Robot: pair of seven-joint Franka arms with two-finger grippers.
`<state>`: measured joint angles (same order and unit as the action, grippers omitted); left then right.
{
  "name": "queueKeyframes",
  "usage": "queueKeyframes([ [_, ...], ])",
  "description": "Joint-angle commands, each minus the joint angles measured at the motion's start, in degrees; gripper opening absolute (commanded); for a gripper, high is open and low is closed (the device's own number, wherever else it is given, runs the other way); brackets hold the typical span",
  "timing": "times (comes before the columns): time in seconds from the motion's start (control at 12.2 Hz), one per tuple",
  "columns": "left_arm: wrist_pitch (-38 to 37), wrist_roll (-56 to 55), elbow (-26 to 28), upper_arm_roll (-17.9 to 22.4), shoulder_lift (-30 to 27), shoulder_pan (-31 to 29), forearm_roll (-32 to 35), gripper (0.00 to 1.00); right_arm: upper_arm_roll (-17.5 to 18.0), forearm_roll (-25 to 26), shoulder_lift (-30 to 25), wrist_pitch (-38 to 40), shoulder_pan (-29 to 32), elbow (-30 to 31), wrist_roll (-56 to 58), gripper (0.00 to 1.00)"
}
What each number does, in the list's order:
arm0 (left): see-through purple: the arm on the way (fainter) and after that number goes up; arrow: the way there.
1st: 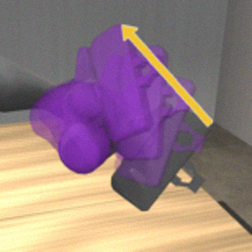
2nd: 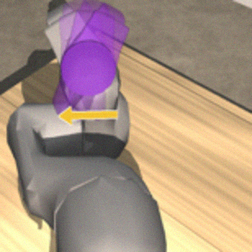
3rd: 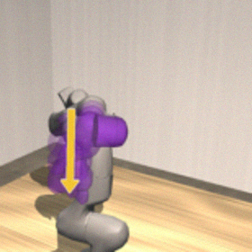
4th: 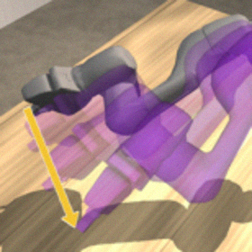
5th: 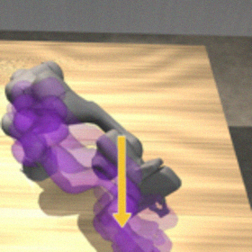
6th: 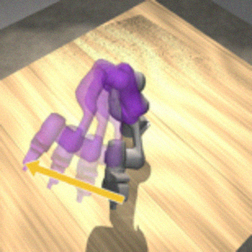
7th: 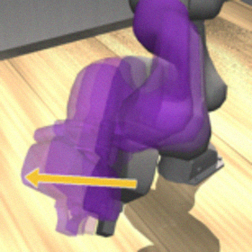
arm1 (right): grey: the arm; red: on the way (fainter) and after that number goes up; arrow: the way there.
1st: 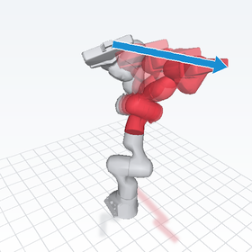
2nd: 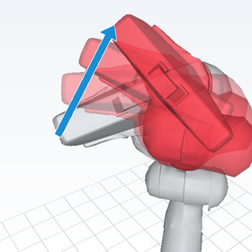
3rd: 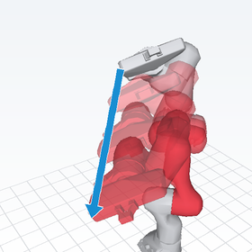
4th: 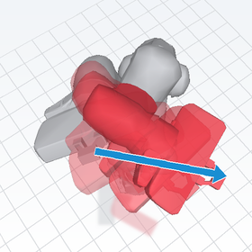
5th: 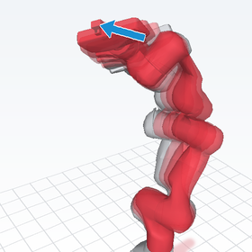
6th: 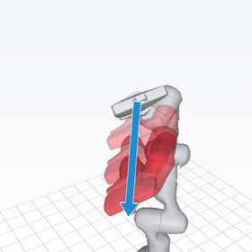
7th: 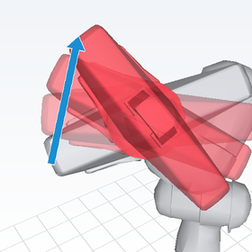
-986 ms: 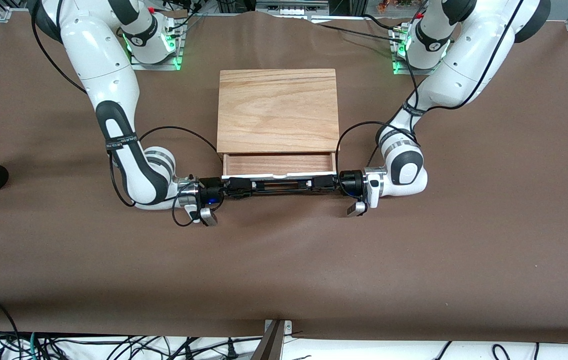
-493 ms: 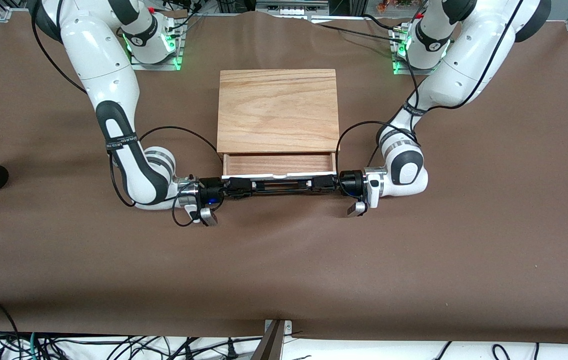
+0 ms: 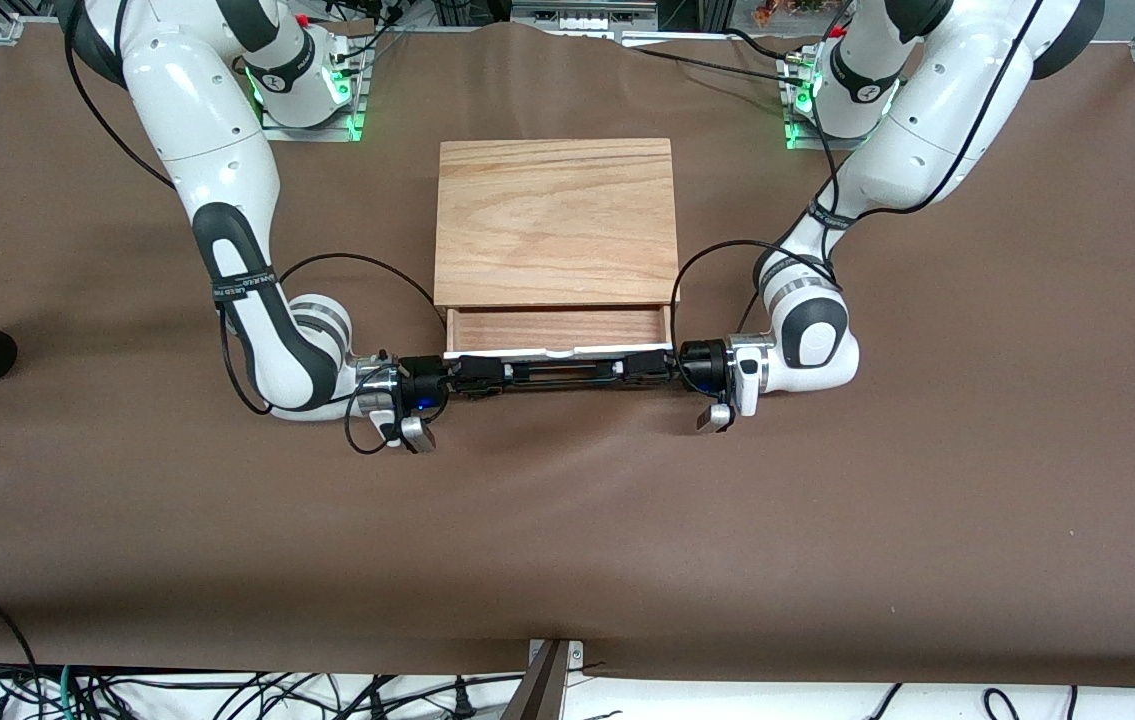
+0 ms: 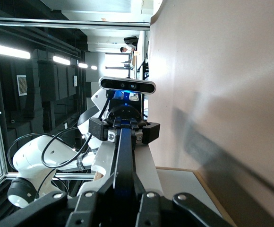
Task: Pull top drawer with both arms simultaneously
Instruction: 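Keep pulling the drawer further open with both grippers on the handle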
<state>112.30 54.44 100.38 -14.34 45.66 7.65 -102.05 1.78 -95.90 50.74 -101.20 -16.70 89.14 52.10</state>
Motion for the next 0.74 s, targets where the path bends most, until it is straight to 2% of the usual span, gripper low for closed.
queueKeyframes([
  [0.0,-1.21,-4.96,5.53,1.59,-6.99,-3.78,2.38,0.00,-1.96,-4.38,3.13,-4.44,3.52,-8.28,-2.61,0.08],
  [0.66,-1.20,-4.96,4.74,1.51,-6.03,-3.78,2.30,0.00,-3.10,-3.06,5.24,-5.14,3.78,-8.72,-2.18,0.08],
])
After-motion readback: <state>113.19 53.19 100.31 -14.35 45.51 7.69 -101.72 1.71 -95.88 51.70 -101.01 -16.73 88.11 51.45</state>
